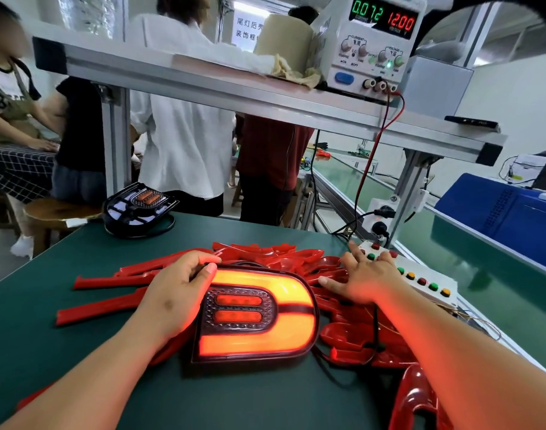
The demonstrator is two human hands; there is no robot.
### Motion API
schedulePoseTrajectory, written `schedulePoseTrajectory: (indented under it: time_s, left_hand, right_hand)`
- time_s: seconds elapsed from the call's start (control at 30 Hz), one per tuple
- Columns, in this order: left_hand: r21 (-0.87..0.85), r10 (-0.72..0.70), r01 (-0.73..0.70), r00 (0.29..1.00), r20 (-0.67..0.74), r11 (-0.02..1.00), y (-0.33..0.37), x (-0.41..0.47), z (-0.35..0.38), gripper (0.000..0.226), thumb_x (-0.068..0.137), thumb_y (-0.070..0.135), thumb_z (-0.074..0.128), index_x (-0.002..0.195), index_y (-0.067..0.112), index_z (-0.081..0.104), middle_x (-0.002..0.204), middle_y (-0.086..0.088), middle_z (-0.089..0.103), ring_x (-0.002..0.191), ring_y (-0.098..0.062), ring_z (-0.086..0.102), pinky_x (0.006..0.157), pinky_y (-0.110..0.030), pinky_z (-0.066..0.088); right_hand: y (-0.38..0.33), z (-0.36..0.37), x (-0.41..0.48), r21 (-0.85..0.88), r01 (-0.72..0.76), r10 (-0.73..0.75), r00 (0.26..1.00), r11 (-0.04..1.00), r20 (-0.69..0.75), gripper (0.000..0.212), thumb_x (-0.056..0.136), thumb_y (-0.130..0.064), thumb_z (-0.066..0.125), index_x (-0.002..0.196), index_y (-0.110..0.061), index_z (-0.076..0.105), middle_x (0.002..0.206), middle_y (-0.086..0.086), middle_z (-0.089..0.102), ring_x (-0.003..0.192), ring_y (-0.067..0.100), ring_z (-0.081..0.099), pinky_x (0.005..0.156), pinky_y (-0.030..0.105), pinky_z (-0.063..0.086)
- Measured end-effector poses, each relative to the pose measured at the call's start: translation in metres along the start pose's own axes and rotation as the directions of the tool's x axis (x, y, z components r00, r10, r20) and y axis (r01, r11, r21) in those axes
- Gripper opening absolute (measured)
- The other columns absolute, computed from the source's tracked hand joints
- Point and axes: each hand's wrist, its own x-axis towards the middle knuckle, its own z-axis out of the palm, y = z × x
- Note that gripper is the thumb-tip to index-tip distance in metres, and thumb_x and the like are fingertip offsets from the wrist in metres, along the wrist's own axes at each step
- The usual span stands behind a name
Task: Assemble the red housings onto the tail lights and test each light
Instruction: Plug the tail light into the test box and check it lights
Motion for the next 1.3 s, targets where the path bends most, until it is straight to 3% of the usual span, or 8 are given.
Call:
schedulePoseTrajectory:
  time_s: [0.37,0.43,0.57,0.7,0.8,0.97,1.17,1.3]
  left_hand:
    - [0.005,0.0,0.0,1.0,-0.001,1.0,0.002,0.001,0.0,0.017,0.101,0.026,0.049,0.106,0.031,0.065,0.095,0.011,0.07,0.094,-0.007,0.063,0.073,-0.023,0.042]
    - [0.005,-0.003,0.003,1.0,0.002,1.0,0.003,0.0,0.0,0.018,0.101,0.025,0.048,0.106,0.03,0.065,0.096,0.011,0.07,0.094,-0.008,0.063,0.075,-0.024,0.044]
    - [-0.048,-0.009,0.009,1.0,-0.002,0.999,0.003,-0.001,0.002,0.018,0.101,0.021,0.049,0.104,0.028,0.065,0.1,0.011,0.069,0.099,-0.007,0.061,0.082,-0.026,0.044]
    - [-0.108,-0.033,0.031,0.999,-0.015,0.994,0.005,-0.002,0.004,0.02,0.101,0.02,0.049,0.103,0.029,0.066,0.101,0.011,0.068,0.098,-0.004,0.061,0.08,-0.022,0.044]
    - [-0.163,-0.057,0.056,0.998,-0.001,0.985,0.006,-0.002,0.003,0.022,0.101,0.019,0.049,0.1,0.03,0.067,0.102,0.008,0.069,0.099,-0.008,0.062,0.086,-0.029,0.047]
    - [-0.141,-0.051,0.051,0.999,0.006,0.989,0.007,-0.002,0.001,0.023,0.101,0.019,0.048,0.096,0.032,0.067,0.099,0.009,0.068,0.097,-0.008,0.061,0.079,-0.026,0.045]
    - [-0.02,-0.008,0.008,1.0,-0.006,1.0,0.006,-0.001,0.001,0.02,0.1,0.022,0.049,0.096,0.034,0.064,0.099,0.02,0.063,0.095,0.005,0.054,0.075,-0.016,0.038]
    - [0.016,0.0,0.001,1.0,-0.014,1.0,0.005,-0.001,0.0,0.021,0.101,0.024,0.049,0.094,0.038,0.063,0.095,0.02,0.063,0.09,0.006,0.055,0.069,-0.01,0.035]
  right_hand:
    - [0.011,-0.006,-0.004,0.12,-0.005,0.007,1.0,0.993,-0.017,0.13,0.045,-0.096,-0.021,0.137,-0.029,0.041,0.158,-0.003,0.019,0.139,0.019,0.037,0.11,0.05,0.019]
    - [0.016,-0.009,-0.008,0.18,0.004,-0.005,1.0,0.984,0.002,0.114,0.055,-0.094,-0.012,0.131,-0.031,0.045,0.149,-0.004,0.031,0.134,0.021,0.042,0.111,0.052,0.017]
    - [0.03,-0.01,-0.024,0.464,0.0,0.044,0.996,0.886,-0.083,0.048,0.082,-0.081,0.029,0.102,-0.039,0.04,0.144,0.0,0.044,0.124,0.021,0.049,0.108,0.045,0.019]
    - [0.029,-0.025,-0.074,0.62,0.146,-0.057,0.985,0.771,-0.161,0.029,0.086,-0.065,0.049,0.09,-0.036,0.054,0.095,-0.009,0.065,0.087,0.015,0.061,0.086,0.037,0.047]
    - [0.013,-0.027,-0.117,0.589,0.287,-0.257,0.957,0.756,-0.138,0.03,0.083,-0.064,0.056,0.086,-0.034,0.061,0.089,-0.014,0.064,0.086,0.004,0.061,0.084,0.034,0.051]
    - [-0.012,-0.01,-0.148,0.373,0.399,-0.403,0.912,0.837,-0.072,0.042,0.064,-0.076,0.05,0.089,-0.042,0.05,0.105,-0.019,0.047,0.108,0.003,0.041,0.098,0.035,0.026]
    - [0.021,-0.008,-0.135,0.792,0.313,-0.199,0.949,0.524,-0.243,0.009,0.089,-0.035,0.067,0.08,-0.032,0.068,0.094,-0.009,0.065,0.092,0.002,0.06,0.084,0.017,0.042]
    - [0.049,-0.001,-0.09,0.46,0.049,0.111,0.943,0.886,-0.313,0.016,0.091,-0.016,0.057,0.081,-0.021,0.068,0.084,-0.004,0.056,0.087,0.018,0.06,0.07,0.025,0.04]
